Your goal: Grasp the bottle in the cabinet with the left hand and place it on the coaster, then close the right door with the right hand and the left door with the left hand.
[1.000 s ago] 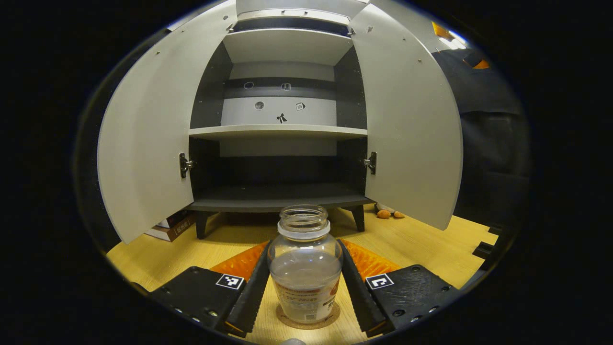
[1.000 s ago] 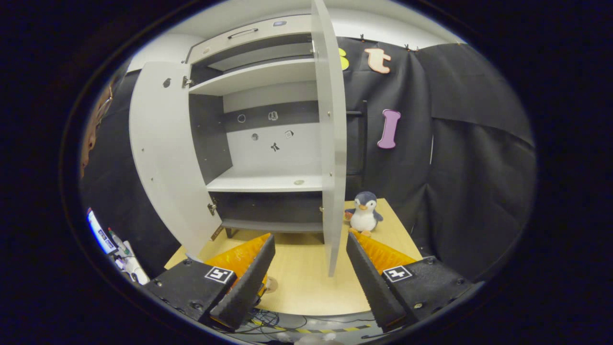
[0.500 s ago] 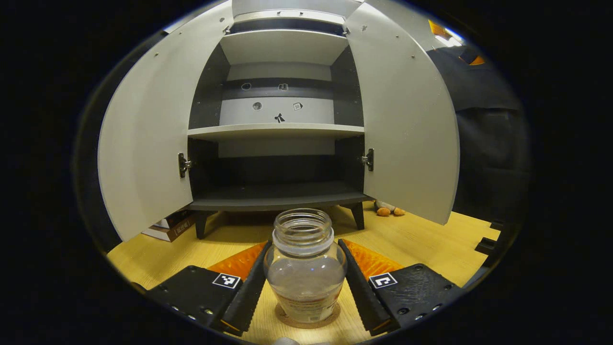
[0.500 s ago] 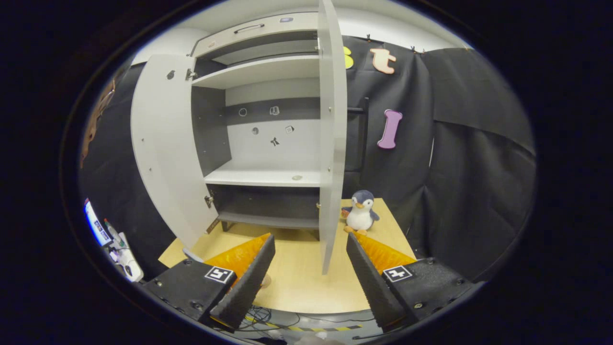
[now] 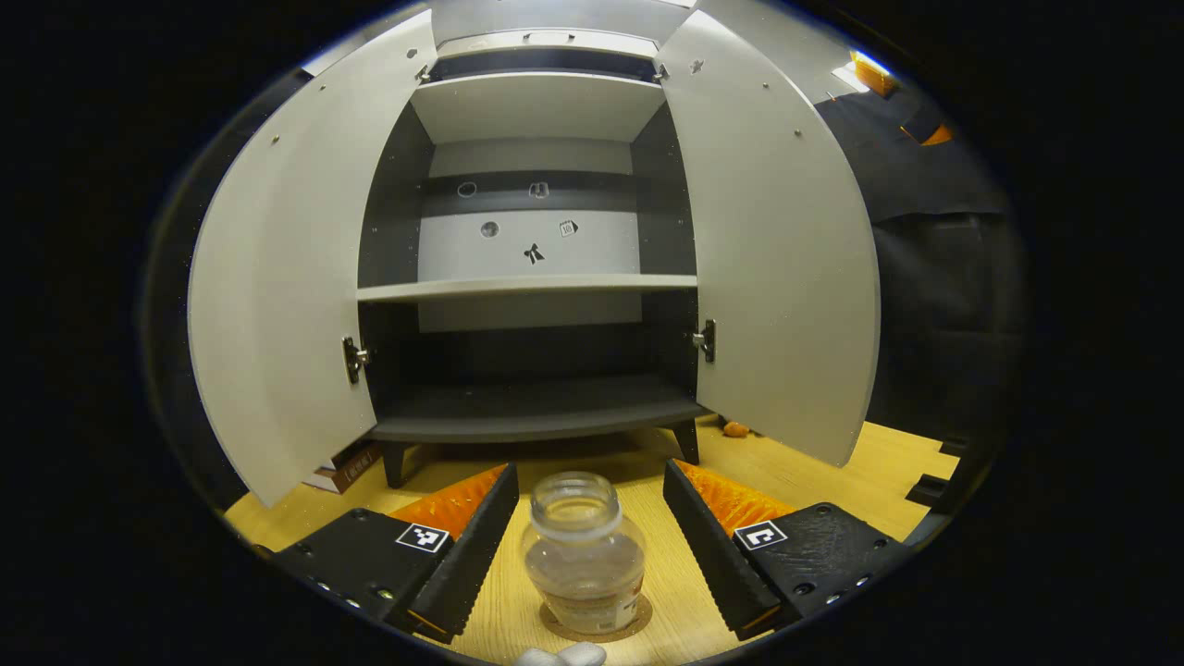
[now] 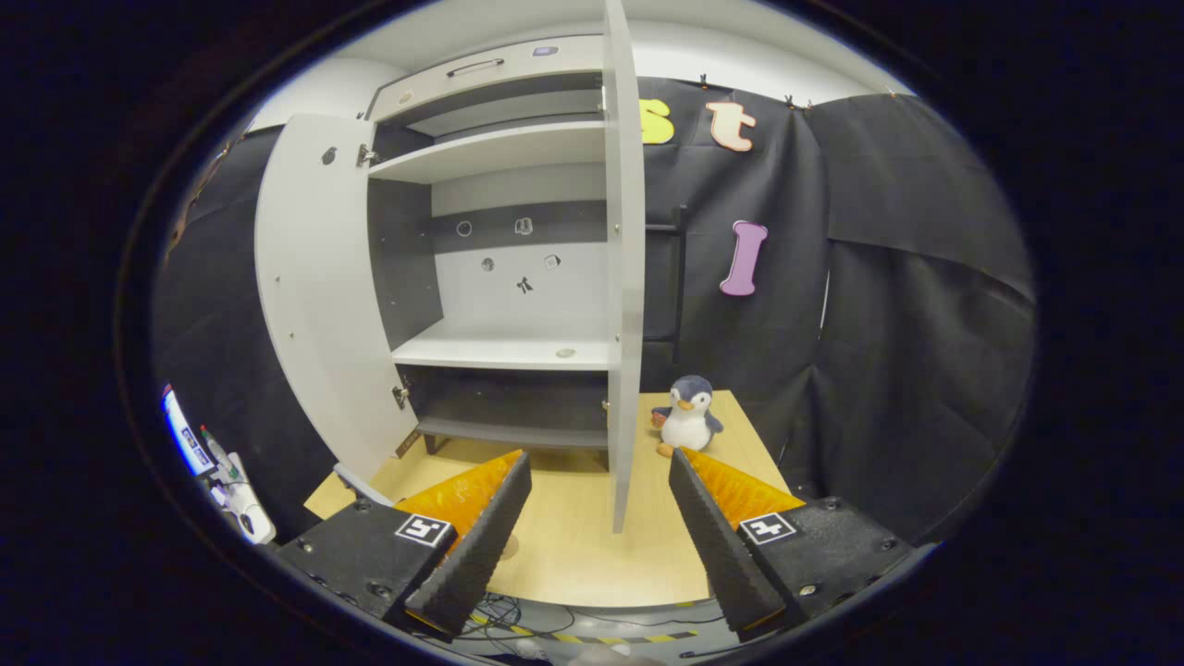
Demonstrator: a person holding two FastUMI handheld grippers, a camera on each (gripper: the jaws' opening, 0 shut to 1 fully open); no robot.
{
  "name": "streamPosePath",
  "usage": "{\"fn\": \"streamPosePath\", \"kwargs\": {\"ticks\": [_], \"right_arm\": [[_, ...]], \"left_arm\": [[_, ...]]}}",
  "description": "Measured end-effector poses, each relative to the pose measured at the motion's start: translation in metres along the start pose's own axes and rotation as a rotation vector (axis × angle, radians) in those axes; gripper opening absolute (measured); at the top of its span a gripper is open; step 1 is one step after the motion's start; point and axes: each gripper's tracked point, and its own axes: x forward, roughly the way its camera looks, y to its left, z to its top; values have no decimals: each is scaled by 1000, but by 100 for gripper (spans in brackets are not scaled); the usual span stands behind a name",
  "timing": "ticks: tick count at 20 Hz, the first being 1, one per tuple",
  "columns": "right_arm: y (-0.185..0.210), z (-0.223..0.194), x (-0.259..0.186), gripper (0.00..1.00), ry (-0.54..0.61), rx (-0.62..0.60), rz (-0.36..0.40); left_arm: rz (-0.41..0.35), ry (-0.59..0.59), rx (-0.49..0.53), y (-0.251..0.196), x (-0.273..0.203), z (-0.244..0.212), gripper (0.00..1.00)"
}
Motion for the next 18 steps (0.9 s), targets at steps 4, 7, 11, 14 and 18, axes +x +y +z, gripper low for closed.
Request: {"fn": "streamPosePath", "kwargs": {"ticks": [4,7,11,14,18], "right_arm": [[-2,15,-8,96,-69,14,8],[-4,30,-14,98,-137,35,14],[-7,46,-17,98,-215,50,11],[-3,57,-18,98,-269,50,16],[2,66,-14,96,-319,31,14]], "left_arm": [[-4,-24,-36,5,-10,59,96],[26,-50,-30,21,-25,112,96],[85,-76,-17,56,-55,172,96],[137,-67,-8,87,-80,201,96],[226,-41,10,130,-114,226,96]]}}
